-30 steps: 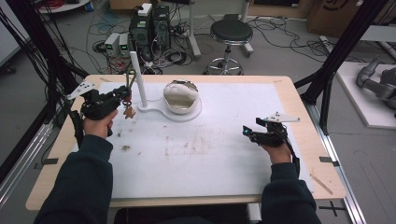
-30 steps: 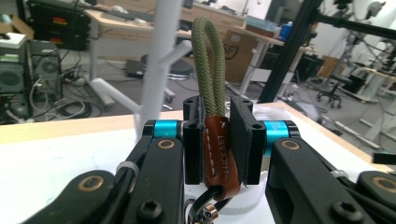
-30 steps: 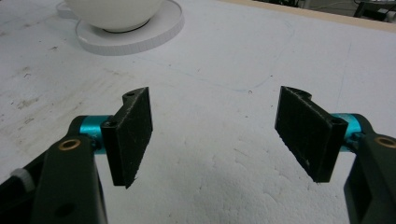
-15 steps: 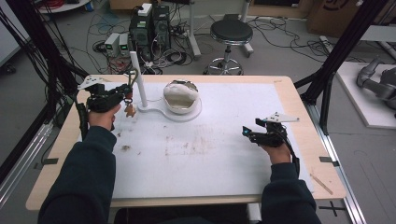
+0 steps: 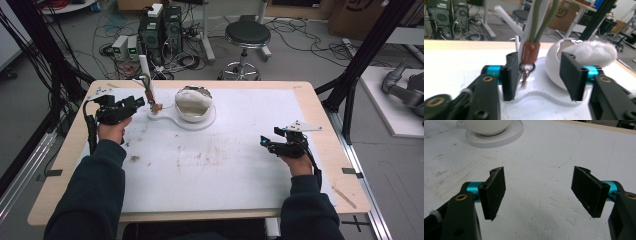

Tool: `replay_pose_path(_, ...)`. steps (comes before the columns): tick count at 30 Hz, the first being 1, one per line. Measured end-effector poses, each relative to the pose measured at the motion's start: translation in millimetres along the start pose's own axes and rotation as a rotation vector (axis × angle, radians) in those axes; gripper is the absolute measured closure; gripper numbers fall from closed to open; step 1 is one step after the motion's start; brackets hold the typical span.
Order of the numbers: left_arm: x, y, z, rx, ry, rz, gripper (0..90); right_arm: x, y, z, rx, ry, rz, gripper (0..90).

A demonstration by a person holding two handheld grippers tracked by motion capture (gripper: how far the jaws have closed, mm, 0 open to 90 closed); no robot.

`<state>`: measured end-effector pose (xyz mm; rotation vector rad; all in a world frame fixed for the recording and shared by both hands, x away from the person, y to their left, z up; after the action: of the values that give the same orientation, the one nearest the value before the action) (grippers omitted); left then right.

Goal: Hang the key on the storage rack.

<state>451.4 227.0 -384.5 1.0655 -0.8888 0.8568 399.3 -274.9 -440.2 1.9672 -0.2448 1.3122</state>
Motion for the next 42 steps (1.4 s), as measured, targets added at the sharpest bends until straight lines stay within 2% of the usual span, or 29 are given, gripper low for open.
replay_pose_path(6, -19.8, 9.2, 0.1, -0.040, -0.010, 0.020, 34.2, 0.4, -0.8, -1.2, 0.000, 0.004, 0.000, 27.9)
replay_pose_path(8, -26.2, 12.5, 1.6, -0.051, -0.027, 0.018, 23.4, 0.7, -0.9, -1.8, 0.001, 0.007, 0.001, 27.9)
replay_pose_path(9, -28.5, 15.4, 2.8, -0.064, -0.032, 0.033, 21.0, 0.8, -0.9, -1.9, 0.001, 0.009, 0.001, 27.9)
replay_pose_path(11, -33.4, 21.9, 5.4, -0.092, -0.042, 0.059, 20.9, 0.6, -0.8, -1.8, 0.003, 0.010, -0.001, 27.8)
replay_pose_path(12, -35.7, 24.1, 6.8, -0.094, -0.056, 0.045, 20.7, 0.6, -0.9, -1.9, 0.004, 0.009, -0.002, 27.8)
replay_pose_path(15, -43.7, 31.9, 11.9, -0.094, -0.127, 0.070, 19.8, 0.5, -1.1, -2.6, 0.009, 0.009, -0.001, 27.6)
replay_pose_path(17, -49.6, 35.7, 15.2, -0.100, -0.152, 0.085, 19.8, 0.6, -1.5, -3.2, 0.008, 0.012, 0.000, 25.5)
replay_pose_path(22, -65.2, 41.6, 25.7, -0.136, -0.179, 0.083, 19.8, 0.7, -2.4, -6.8, 0.028, 0.036, 0.000, 21.9)
replay_pose_path(25, -68.8, 44.3, 34.8, -0.140, -0.228, 0.074, 19.7, 0.4, -2.5, -6.8, 0.021, 0.045, -0.005, 21.9)
replay_pose_path(27, -71.1, 45.8, 40.0, -0.153, -0.228, 0.075, 19.7, 0.9, -1.5, -6.5, 0.014, 0.049, 0.000, 21.8)
replay_pose_path(32, -75.8, 45.1, 46.6, -0.156, -0.244, 0.061, 19.1, -2.2, 5.8, -6.8, 0.001, 0.055, -0.001, 21.8)
replay_pose_path(42, -79.2, 45.5, 44.6, -0.148, -0.242, 0.053, 19.1, -8.0, 15.5, -6.7, -0.011, 0.047, 0.005, 21.8)
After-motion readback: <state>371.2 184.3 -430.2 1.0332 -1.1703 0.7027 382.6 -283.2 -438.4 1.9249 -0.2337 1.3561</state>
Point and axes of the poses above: each handheld gripper's, and its own axes: y roughly backward along the jaws, x roughly out of its top, z roughly to its right, the point moved 5 cm from there along -y, roughly forward along the jaws, and after that the axes turned 14 degrees about x, right-handed, at the moved point
